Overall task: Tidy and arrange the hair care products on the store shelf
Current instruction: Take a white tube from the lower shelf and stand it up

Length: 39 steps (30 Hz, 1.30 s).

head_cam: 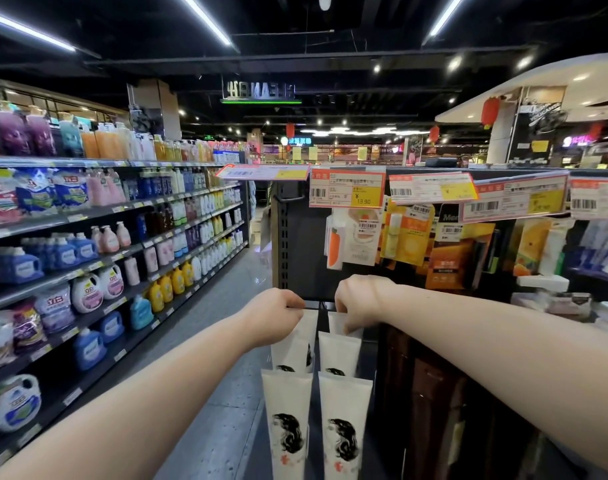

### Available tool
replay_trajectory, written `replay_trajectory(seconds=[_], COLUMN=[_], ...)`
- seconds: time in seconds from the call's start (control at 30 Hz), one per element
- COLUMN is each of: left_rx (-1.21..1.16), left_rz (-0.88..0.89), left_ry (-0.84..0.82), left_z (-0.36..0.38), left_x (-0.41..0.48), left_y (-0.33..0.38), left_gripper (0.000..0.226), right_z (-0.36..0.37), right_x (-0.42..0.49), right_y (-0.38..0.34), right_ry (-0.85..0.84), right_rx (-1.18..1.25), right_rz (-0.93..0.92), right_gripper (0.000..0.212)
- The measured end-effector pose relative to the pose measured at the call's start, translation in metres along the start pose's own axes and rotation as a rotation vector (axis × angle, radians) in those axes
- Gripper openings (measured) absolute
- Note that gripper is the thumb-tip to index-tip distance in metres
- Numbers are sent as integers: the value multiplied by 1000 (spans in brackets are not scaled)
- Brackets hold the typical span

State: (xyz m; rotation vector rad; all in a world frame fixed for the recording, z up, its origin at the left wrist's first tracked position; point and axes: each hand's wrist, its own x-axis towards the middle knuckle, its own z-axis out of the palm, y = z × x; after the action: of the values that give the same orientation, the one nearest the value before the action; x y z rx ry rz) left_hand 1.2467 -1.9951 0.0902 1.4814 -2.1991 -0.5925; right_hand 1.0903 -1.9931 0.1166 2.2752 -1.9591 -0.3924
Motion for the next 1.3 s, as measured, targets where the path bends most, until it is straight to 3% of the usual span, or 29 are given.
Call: replay_trajectory(seconds=[0.37,0.63,0.97,1.3], left_rx=[27,14,-147,-232], left_rz=[45,150,390,674], left_ry=[28,60,117,51], left_z=[-8,-20,-13,35], left_x=[-9,-23,-51,-100], left_y=[0,10,54,123], left_gripper=[36,36,34,35], right_z=[-4,-26,-36,-3], right_x=[-4,-43,-133,-254], right_y=[-1,13,22,46], right_ry=[-24,104,258,265], right_rx=[42,216,335,282], right_rz=[1,38,244,542], right_gripper=[39,37,33,31])
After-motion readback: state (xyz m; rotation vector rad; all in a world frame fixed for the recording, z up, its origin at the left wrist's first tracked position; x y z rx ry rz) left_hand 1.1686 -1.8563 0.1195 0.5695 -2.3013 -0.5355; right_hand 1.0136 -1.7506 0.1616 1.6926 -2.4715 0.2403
